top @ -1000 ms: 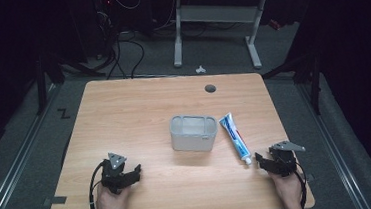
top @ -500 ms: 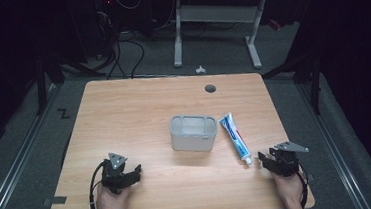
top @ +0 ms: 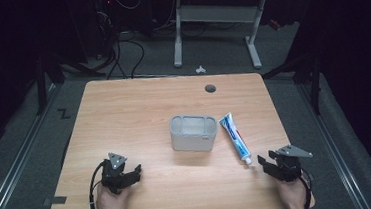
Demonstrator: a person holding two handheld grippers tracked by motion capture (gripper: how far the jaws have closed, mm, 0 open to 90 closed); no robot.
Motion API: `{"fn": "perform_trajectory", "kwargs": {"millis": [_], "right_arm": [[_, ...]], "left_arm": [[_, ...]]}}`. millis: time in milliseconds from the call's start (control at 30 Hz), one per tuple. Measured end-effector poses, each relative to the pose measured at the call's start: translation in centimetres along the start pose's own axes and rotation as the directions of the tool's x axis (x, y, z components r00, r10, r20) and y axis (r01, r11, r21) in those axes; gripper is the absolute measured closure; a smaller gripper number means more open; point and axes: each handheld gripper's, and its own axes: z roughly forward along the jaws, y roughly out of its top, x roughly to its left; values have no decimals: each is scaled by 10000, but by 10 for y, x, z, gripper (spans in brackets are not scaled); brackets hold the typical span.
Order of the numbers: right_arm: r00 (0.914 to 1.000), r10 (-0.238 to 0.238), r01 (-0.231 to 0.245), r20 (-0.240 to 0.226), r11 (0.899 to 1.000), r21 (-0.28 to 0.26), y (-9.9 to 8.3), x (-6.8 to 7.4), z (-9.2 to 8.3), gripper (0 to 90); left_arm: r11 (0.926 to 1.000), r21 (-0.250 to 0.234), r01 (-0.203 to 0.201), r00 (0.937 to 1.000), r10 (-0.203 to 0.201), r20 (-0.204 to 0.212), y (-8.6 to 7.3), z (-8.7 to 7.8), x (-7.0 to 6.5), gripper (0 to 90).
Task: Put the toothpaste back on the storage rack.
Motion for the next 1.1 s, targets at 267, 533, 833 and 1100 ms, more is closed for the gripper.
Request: {"fn": "perform_trajectory", "kwargs": {"millis": [267,533,833,1100], "right_arm": [[9995,-234,235,-225,9997,48,-1,12,-8,515],[9972,-579,593,-483,9979,277,-1,29,-8,524],[9915,-942,976,-893,9946,349,11,38,-5,500],[9845,-1317,1359,-1155,9903,288,30,44,-2,477]], "left_arm": [[10000,2,-4,10000,4,6,0,0,0,250],[10000,11,3,10000,-3,35,0,0,0,250],[10000,2,-10,10000,10,6,0,0,0,250],[10000,2,-12,10000,12,6,0,0,0,250]]}}
